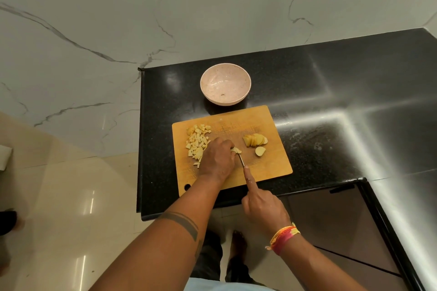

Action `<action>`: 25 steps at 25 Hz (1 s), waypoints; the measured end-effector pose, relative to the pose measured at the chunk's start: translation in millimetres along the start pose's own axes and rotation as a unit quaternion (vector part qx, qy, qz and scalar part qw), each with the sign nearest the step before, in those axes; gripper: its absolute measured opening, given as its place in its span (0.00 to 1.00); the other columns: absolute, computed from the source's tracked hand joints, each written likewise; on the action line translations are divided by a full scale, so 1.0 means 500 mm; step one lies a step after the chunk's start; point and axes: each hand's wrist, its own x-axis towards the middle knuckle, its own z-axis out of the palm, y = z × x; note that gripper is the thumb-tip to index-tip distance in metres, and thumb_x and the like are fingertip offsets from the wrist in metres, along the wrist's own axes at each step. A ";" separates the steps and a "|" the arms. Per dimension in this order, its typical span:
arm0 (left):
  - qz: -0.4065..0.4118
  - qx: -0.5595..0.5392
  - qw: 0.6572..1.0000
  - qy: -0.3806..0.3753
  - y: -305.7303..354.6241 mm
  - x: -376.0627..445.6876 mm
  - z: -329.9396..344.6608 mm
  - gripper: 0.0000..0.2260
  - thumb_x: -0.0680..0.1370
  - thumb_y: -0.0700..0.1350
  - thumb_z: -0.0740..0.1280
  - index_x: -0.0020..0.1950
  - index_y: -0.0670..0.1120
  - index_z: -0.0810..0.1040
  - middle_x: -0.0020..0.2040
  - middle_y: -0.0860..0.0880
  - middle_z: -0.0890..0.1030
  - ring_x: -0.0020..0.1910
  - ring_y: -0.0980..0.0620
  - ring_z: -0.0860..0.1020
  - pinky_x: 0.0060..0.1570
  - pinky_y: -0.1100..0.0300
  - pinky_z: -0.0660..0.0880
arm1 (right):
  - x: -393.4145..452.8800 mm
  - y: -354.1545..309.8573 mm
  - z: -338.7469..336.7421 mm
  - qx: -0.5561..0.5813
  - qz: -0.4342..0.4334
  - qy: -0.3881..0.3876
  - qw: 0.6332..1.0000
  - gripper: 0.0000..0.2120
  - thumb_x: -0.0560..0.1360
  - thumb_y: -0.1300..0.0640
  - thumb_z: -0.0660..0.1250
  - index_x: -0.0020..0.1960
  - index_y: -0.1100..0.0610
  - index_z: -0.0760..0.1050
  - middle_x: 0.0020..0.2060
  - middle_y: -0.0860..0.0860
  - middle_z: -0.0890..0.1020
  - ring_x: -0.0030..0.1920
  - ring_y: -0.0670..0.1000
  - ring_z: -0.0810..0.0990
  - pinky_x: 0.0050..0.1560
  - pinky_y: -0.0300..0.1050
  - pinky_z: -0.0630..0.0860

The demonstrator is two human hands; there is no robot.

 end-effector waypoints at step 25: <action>0.014 0.047 0.999 0.018 -0.011 -0.004 -0.015 0.14 0.84 0.48 0.61 0.67 0.50 0.78 0.61 0.49 0.76 0.60 0.49 0.72 0.61 0.52 0.72 | 0.032 -0.024 -0.023 0.026 -0.012 0.021 0.999 0.37 0.80 0.53 0.56 0.83 0.42 0.41 0.33 0.51 0.77 0.32 0.54 0.76 0.36 0.52 0.76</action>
